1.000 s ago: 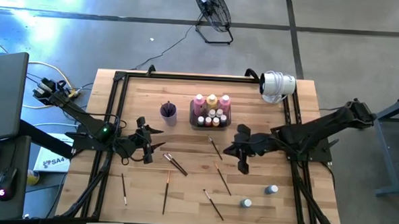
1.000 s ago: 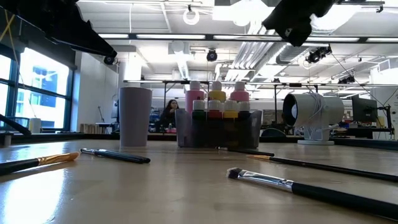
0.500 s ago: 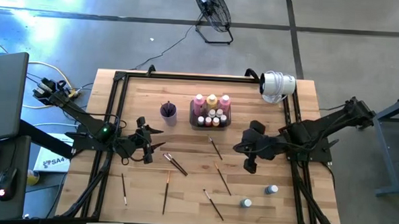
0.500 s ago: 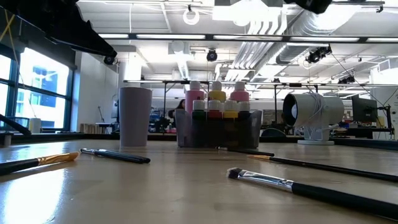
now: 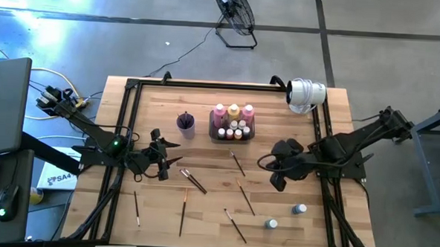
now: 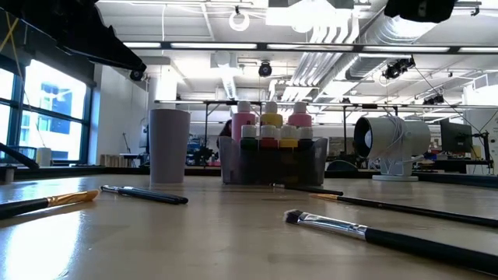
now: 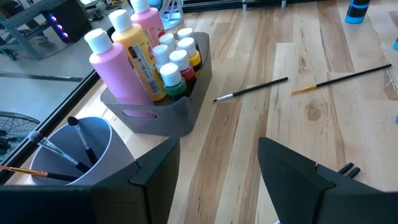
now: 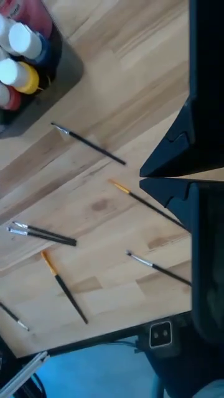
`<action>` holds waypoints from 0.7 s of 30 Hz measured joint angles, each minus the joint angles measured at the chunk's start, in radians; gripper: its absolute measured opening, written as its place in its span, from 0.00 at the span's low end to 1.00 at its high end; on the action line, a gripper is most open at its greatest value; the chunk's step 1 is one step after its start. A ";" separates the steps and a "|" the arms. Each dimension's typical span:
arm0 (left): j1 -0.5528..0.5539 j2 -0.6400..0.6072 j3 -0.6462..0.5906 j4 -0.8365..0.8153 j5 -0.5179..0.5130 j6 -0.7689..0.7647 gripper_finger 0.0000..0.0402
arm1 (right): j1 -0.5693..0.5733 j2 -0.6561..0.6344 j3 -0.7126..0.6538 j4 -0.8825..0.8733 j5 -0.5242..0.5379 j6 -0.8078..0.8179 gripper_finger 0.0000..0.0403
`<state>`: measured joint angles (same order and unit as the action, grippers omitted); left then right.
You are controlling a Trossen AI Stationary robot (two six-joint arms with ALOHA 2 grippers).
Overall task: Pick & Place Paint Supplies
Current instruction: Put the small blue paint bottle into the gray bin
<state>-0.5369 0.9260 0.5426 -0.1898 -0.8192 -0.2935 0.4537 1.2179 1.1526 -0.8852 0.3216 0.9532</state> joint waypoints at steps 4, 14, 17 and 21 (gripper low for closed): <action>0.000 0.000 0.000 0.000 0.000 0.000 0.53 | 0.015 0.013 0.000 0.002 -0.002 0.010 0.01; 0.000 0.000 0.000 0.000 0.000 0.000 0.53 | 0.045 0.069 0.000 0.010 -0.007 0.070 0.01; 0.000 0.000 0.000 0.001 0.000 0.000 0.53 | 0.044 0.087 0.004 0.005 -0.008 0.070 0.01; 0.000 0.000 0.000 0.000 0.000 0.000 0.53 | 0.044 0.130 0.050 0.007 -0.002 0.068 0.01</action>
<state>-0.5369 0.9260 0.5426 -0.1894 -0.8196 -0.2935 0.4980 1.3480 1.2028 -0.8784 0.3194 1.0210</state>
